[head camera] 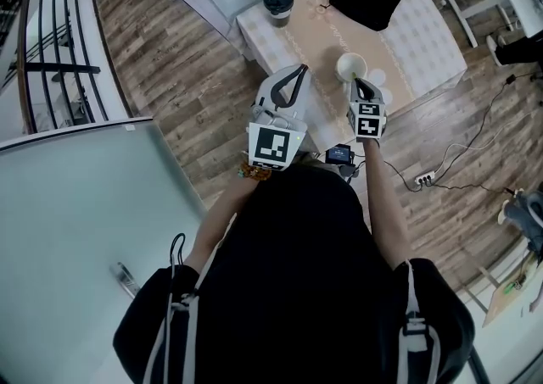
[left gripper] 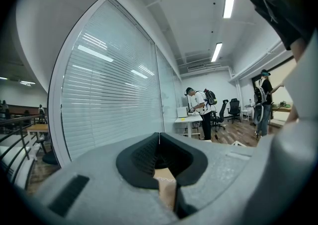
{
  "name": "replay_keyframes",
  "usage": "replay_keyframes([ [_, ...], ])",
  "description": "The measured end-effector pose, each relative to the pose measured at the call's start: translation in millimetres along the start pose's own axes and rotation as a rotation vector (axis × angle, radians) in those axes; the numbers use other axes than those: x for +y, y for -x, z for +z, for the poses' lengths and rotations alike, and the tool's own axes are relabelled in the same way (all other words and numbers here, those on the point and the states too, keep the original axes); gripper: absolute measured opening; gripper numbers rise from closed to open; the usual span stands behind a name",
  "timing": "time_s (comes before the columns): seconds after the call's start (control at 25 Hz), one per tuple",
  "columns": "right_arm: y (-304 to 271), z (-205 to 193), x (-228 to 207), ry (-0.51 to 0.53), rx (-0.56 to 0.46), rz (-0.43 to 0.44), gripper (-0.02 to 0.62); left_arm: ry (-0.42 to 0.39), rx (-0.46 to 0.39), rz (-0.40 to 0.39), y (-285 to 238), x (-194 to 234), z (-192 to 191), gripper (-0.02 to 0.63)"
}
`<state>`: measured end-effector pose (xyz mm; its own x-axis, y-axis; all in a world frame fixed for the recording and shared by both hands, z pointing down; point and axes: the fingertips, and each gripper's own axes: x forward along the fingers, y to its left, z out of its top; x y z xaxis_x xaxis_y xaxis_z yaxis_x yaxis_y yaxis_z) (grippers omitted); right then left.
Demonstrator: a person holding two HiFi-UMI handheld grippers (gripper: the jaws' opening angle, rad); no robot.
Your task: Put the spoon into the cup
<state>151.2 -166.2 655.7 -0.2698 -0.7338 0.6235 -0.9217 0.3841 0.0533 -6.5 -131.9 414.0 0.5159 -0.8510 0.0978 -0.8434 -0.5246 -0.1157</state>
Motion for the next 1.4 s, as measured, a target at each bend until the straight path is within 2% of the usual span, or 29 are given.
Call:
replay_keyframes([
  [0.4, 5.4, -20.4, 23.3, 0.012, 0.045, 0.1, 0.012, 0.01, -0.023, -0.006, 3.0, -0.5, 0.4, 0.018],
  [0.48, 8.3, -23.4, 29.1, 0.021, 0.049, 0.127, 0.066, 0.018, -0.025, -0.013, 1.6, -1.6, -0.2, 0.018],
  [0.52, 10.3, -24.0, 31.2, 0.022, 0.047, 0.134, 0.072, 0.022, -0.026, -0.017, 1.0, -2.3, -0.7, 0.018],
  [0.76, 23.9, -15.5, 31.9, 0.018, 0.007, 0.125, 0.072, 0.027, -0.036, -0.043, -2.8, -7.8, -1.3, 0.018],
  [0.96, 40.9, 21.6, 26.8, 0.039, -0.08, 0.1, 0.072, 0.023, -0.05, -0.065, -5.3, -9.5, 2.9, 0.018],
  [1.4, 99.8, 138.6, 21.0, 0.091, -0.37, 0.033, 0.072, -0.007, -0.092, -0.091, -12.1, -6.0, 21.9, 0.018],
])
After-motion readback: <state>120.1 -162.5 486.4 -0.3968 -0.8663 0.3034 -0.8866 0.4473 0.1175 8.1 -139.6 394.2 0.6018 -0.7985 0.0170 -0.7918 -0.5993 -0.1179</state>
